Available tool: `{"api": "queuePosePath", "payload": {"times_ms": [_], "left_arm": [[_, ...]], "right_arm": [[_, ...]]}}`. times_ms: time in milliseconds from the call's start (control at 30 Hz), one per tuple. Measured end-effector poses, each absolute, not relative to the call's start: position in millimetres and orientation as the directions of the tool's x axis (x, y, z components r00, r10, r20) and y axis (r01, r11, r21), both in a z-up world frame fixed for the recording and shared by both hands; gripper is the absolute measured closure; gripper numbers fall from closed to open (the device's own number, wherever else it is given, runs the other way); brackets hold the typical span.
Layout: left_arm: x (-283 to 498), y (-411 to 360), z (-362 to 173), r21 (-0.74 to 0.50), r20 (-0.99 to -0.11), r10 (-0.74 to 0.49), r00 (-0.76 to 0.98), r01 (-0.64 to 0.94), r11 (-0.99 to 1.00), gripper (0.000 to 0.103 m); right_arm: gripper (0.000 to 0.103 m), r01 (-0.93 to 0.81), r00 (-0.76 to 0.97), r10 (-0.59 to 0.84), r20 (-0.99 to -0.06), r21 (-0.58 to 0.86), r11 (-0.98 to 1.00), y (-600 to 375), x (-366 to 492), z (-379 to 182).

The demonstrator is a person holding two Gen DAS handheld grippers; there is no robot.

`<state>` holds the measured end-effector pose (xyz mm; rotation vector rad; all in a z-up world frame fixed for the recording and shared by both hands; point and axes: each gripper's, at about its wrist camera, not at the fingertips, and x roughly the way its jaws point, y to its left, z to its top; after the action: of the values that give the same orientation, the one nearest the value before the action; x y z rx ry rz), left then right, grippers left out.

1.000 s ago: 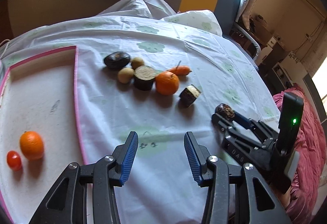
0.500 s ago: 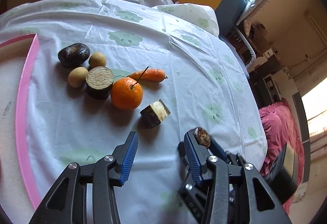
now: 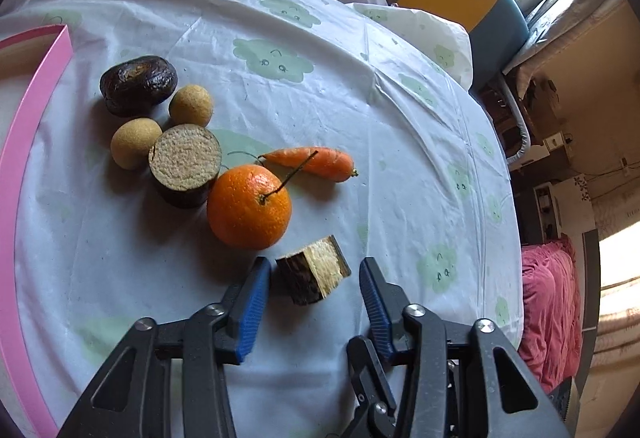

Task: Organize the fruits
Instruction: 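Grasp the cut brown root chunk with the left gripper while the right holds the dark fruit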

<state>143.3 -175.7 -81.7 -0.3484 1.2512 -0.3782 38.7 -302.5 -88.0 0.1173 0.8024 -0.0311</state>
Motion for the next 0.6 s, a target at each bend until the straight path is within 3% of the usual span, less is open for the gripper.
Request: {"api": "queuePosePath", "payload": {"times_ms": [600], "left_arm": [[98.8,-145.6,-68.8,-0.287,-0.851,-0.363,0.378,0.245,0.926,0.064]], "right_arm": [[0.05,0.071,0.688,0.009,-0.725,0.079,0.994,-301.5,39.7,-87.6]]}}
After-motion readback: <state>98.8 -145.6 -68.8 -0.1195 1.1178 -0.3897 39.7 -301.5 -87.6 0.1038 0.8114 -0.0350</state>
